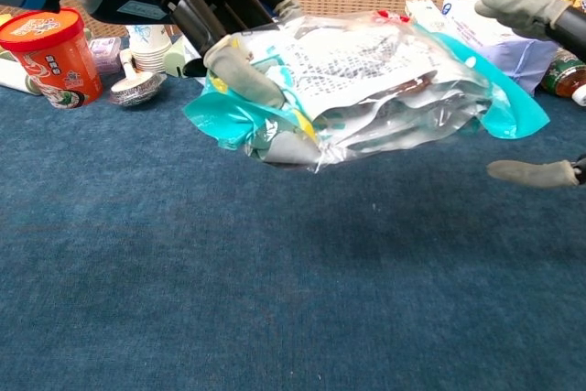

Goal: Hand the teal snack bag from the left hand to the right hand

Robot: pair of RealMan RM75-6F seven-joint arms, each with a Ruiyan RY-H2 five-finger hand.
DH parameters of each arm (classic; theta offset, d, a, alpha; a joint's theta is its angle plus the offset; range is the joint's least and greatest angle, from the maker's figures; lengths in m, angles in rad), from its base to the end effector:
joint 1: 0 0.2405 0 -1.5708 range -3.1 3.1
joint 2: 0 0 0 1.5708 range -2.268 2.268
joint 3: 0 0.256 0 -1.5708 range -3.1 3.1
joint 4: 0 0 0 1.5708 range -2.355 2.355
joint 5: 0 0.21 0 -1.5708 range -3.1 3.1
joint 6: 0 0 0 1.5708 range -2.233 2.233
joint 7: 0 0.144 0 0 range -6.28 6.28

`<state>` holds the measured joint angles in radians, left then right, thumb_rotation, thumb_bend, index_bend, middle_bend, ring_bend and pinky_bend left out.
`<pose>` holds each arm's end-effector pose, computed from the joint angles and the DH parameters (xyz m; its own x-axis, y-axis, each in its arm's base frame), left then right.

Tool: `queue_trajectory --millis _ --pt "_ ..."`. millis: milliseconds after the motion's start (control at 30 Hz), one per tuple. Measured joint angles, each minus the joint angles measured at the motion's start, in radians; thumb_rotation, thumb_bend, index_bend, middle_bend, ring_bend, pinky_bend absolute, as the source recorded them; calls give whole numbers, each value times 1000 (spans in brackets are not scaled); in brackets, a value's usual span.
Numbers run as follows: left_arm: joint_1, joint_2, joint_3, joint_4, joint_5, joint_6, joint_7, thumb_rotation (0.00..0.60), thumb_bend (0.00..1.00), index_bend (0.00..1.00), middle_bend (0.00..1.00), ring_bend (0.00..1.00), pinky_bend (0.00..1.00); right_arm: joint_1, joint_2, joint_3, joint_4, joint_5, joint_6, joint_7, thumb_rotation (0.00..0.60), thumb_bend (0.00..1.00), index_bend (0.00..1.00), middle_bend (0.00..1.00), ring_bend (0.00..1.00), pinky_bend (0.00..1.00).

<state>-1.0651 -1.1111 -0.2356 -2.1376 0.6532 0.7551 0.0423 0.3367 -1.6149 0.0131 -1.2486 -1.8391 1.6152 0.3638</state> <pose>-0.0139 0.2937 0.0528 0.0681 0.6965 0.7144 0.9375 -0.2896 0.1930 -0.2129 -0.2243 0.0248 -0.0659 -0.0668 0.9956 -0.8192 -0.5661 -0.0921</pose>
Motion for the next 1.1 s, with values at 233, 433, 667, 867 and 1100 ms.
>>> queue_trajectory --millis 233,433,667,867,1100 --pt "-6 -16 6 4 -9 6 -4 600 263 648 615 614 740 7 -22 13 -25 20 -8 -39 572 0 0 24 41 80" --pt "-10 -26 3 5 -11 7 -17 600 263 647 615 614 740 7 -55 32 -14 39 3 -66 600 33 253 340 308 238" --pt "-13 -32 7 10 -11 10 -18 600 263 643 615 607 740 6 -70 36 -25 42 18 -84 600 840 774 743 645 495" --pt "-13 -36 10 12 -10 18 -20 600 261 637 611 599 740 1 -80 35 -35 26 58 -79 600 1000 833 805 717 596" --pt "-12 -39 12 9 -6 23 -22 600 235 457 426 396 628 1 -78 31 -56 17 65 -92 600 1000 849 812 722 599"
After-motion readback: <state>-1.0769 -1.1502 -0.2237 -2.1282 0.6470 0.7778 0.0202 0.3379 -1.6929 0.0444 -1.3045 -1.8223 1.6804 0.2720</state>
